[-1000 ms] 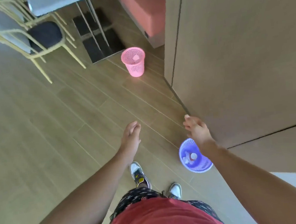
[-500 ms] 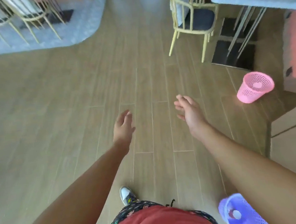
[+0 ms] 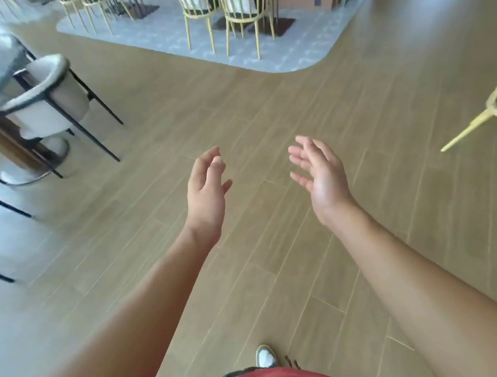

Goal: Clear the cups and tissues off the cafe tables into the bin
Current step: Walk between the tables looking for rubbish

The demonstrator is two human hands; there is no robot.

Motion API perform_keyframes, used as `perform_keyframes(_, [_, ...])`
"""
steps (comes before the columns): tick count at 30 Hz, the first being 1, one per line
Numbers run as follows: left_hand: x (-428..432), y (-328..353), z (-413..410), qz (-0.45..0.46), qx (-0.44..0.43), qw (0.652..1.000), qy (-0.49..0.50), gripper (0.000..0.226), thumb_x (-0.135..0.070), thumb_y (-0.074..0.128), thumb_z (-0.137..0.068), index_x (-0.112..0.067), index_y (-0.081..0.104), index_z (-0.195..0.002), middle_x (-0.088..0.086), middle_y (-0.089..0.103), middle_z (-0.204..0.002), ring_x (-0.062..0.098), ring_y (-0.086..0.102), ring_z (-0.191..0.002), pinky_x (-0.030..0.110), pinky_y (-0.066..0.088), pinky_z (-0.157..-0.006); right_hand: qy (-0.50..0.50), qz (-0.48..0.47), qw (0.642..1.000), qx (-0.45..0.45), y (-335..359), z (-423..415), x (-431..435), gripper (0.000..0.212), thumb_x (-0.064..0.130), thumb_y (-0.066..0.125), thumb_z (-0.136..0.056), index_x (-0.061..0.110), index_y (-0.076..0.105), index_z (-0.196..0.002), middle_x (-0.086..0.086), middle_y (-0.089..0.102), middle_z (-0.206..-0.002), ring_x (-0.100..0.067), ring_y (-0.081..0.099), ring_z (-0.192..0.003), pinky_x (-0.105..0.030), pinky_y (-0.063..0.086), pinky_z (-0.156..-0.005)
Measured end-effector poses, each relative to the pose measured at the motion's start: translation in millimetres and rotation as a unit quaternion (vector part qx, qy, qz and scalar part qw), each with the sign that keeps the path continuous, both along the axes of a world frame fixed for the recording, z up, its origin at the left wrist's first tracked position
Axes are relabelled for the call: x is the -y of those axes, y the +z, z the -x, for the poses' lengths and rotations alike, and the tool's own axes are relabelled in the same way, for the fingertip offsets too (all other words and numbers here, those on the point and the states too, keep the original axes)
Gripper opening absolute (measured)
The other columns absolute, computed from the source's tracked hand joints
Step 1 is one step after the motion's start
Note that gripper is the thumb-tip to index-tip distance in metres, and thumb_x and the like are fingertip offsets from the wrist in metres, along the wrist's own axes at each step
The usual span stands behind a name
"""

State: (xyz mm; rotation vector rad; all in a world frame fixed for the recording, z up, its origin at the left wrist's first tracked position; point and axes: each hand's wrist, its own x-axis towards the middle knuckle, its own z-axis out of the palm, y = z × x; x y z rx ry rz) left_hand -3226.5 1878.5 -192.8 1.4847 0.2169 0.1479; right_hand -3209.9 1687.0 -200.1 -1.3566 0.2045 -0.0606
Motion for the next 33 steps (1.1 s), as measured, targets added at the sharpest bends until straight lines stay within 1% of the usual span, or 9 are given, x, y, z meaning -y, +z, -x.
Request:
perform_keyframes(2, [-31, 11, -15, -0.002, 0.019, 1.000, 0.017, 0.031, -0.037, 0.047, -0.104, -0.030, 0.061, -0.132, -0.012, 0.057, -0.143, 0.007, 0.055, -0.132, 0.036, 0.054, -0.104, 0.022, -0.004, 0.999, 0.025, 12, -25, -34, 0.044, 0.056, 0.058, -0.089, 0.030, 0.067, -0.123, 0.002, 0.072, -0.126, -0.010, 0.066, -0.122, -0.036, 0.056, -0.100])
perform_keyframes(5, [-72, 23, -36, 0.001, 0.036, 0.998, 0.050, 0.041, -0.044, 0.048, -0.096, -0.030, 0.062, -0.132, -0.013, 0.058, -0.142, 0.007, 0.056, -0.131, 0.033, 0.055, -0.101, 0.057, -0.002, 0.997, 0.052, 27, -61, -78, 0.044, 0.053, 0.057, -0.092, 0.027, 0.067, -0.126, 0.002, 0.072, -0.126, -0.009, 0.066, -0.122, -0.037, 0.056, -0.101])
perform_keyframes(12, [-145, 23, -109, -0.006, 0.051, 0.991, 0.121, 0.038, -0.041, 0.045, -0.099, -0.031, 0.063, -0.131, -0.014, 0.060, -0.140, 0.003, 0.059, -0.127, 0.039, 0.054, -0.105, 0.128, -0.004, 0.987, 0.092, 34, -165, -152, 0.038, 0.048, 0.054, -0.095, 0.027, 0.067, -0.125, -0.001, 0.072, -0.128, -0.010, 0.065, -0.125, -0.043, 0.053, -0.107])
perform_keyframes(16, [-169, 23, -185, -0.005, 0.061, 0.986, 0.154, 0.040, -0.042, 0.045, -0.098, -0.029, 0.063, -0.131, -0.014, 0.061, -0.139, 0.003, 0.060, -0.127, 0.038, 0.054, -0.103, 0.162, -0.012, 0.980, 0.111, 31, -248, -181, 0.035, 0.047, 0.054, -0.096, 0.028, 0.067, -0.123, -0.001, 0.072, -0.129, -0.011, 0.064, -0.126, -0.044, 0.052, -0.108])
perform_keyframes(20, [-180, 31, -277, -0.022, 0.068, 0.982, 0.173, 0.034, -0.033, 0.041, -0.108, -0.026, 0.062, -0.134, -0.013, 0.060, -0.139, 0.003, 0.059, -0.128, 0.037, 0.054, -0.103, 0.186, -0.010, 0.976, 0.114, 36, -345, -200, 0.035, 0.046, 0.054, -0.097, 0.027, 0.067, -0.123, -0.001, 0.072, -0.127, -0.011, 0.065, -0.125, -0.046, 0.051, -0.109])
perform_keyframes(23, [-188, 40, -346, -0.019, 0.077, 0.980, 0.184, 0.033, -0.028, 0.040, -0.109, -0.024, 0.062, -0.133, -0.013, 0.061, -0.138, 0.004, 0.059, -0.129, 0.039, 0.054, -0.105, 0.192, -0.010, 0.974, 0.121, 45, -418, -210, 0.033, 0.042, 0.054, -0.097, 0.026, 0.068, -0.122, -0.001, 0.073, -0.125, -0.011, 0.065, -0.125, -0.048, 0.050, -0.110])
perform_keyframes(28, [-213, 45, -437, -0.014, 0.083, 0.977, 0.195, 0.041, -0.038, 0.044, -0.100, -0.024, 0.062, -0.133, -0.014, 0.063, -0.136, 0.004, 0.058, -0.129, 0.038, 0.053, -0.105, 0.219, -0.002, 0.967, 0.133, 59, -522, -240, 0.031, 0.040, 0.054, -0.097, 0.025, 0.069, -0.120, -0.003, 0.073, -0.124, -0.013, 0.065, -0.124, -0.049, 0.050, -0.110])
perform_keyframes(33, [-261, 46, -524, -0.030, 0.088, 0.977, 0.192, 0.042, -0.038, 0.043, -0.098, -0.024, 0.062, -0.134, -0.017, 0.063, -0.135, 0.004, 0.058, -0.130, 0.041, 0.052, -0.107, 0.238, 0.002, 0.961, 0.141, 60, -614, -282, 0.031, 0.039, 0.055, -0.097, 0.025, 0.069, -0.120, -0.005, 0.072, -0.126, -0.014, 0.065, -0.125, -0.048, 0.051, -0.110])
